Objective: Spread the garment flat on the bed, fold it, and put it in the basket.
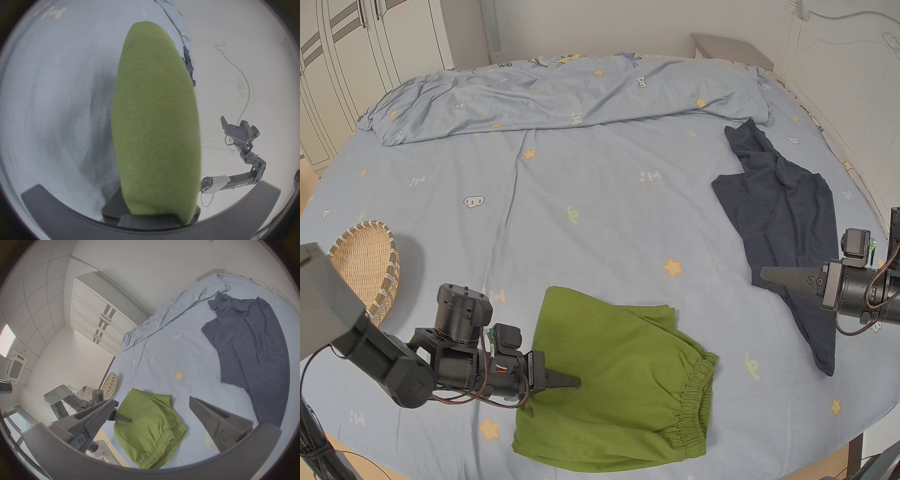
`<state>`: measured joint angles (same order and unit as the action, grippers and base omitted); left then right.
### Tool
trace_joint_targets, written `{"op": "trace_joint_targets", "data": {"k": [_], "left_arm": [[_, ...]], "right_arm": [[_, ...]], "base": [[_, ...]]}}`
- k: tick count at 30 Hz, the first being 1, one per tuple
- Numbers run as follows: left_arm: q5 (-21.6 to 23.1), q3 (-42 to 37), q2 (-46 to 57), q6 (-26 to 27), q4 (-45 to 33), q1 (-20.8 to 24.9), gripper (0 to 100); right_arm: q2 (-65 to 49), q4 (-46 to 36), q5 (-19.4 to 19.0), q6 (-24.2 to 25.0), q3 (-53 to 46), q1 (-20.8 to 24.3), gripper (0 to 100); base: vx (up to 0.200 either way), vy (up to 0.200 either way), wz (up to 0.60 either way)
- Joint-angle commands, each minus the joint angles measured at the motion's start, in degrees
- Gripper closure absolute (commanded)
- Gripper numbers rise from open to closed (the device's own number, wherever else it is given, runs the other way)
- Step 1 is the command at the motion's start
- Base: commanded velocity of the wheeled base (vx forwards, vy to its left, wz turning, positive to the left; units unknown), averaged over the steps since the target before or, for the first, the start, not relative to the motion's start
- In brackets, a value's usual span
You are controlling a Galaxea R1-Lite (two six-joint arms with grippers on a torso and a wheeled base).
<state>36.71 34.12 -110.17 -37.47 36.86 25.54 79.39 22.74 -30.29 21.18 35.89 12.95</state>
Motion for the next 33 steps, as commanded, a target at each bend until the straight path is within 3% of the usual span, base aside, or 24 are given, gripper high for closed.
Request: {"op": "trace_joint_targets", "data": {"k": [1, 6, 8, 9, 13, 16, 21, 23, 24, 33], "left_arm": [[0.2, 7.5, 15.5, 1.4, -14.7, -4.0, 100], [0.8, 14.7, 21.0, 8.2, -31.8, -8.6, 100], [2.2, 15.8, 21.5, 9.7, -34.4, -9.6, 100], [5.1, 16.9, 21.8, 10.8, -36.9, -11.0, 100], [8.4, 17.9, 23.3, 11.2, -38.6, -12.9, 100], [8.4, 18.3, 24.6, 11.5, -39.7, -13.0, 100], [8.0, 23.8, 26.0, 12.7, -49.8, -13.1, 100], [8.0, 23.8, 26.0, 12.7, -49.8, -13.1, 100], [6.4, 27.0, 26.6, 16.2, -56.6, -13.1, 100], [5.2, 27.1, 26.7, 17.5, -58.0, -12.5, 100]], "right_arm": [[-0.2, -0.1, 0.0, 0.0, 0.1, -0.1, 0], [-0.1, -0.1, 0.0, 0.0, 0.1, -0.1, 0], [-0.1, -0.1, 0.0, 0.0, 0.1, 0.0, 0], [-0.1, -0.1, 0.0, 0.0, 0.1, 0.0, 0], [-0.1, -0.1, 0.0, 0.0, 0.0, 0.1, 0], [-0.1, -0.1, 0.0, 0.0, 0.0, 0.1, 0], [-0.1, -0.1, 0.0, 0.0, 0.0, 0.1, 0], [-0.1, -0.1, 0.0, 0.0, 0.0, 0.1, 0], [-0.1, -0.1, 0.0, 0.0, 0.0, 0.1, 0], [-0.1, -0.1, 0.0, 0.0, 0.0, 0.1, 0]], "base": [[0.0, 0.0, 0.0], [0.0, 0.0, 0.0], [0.0, 0.0, 0.0], [0.0, 0.0, 0.0], [0.0, 0.0, 0.0], [0.0, 0.2, 0.0], [0.0, 0.2, 0.0], [0.0, 0.2, 0.0], [0.0, 0.2, 0.0], [0.0, 0.2, 0.0]]}}
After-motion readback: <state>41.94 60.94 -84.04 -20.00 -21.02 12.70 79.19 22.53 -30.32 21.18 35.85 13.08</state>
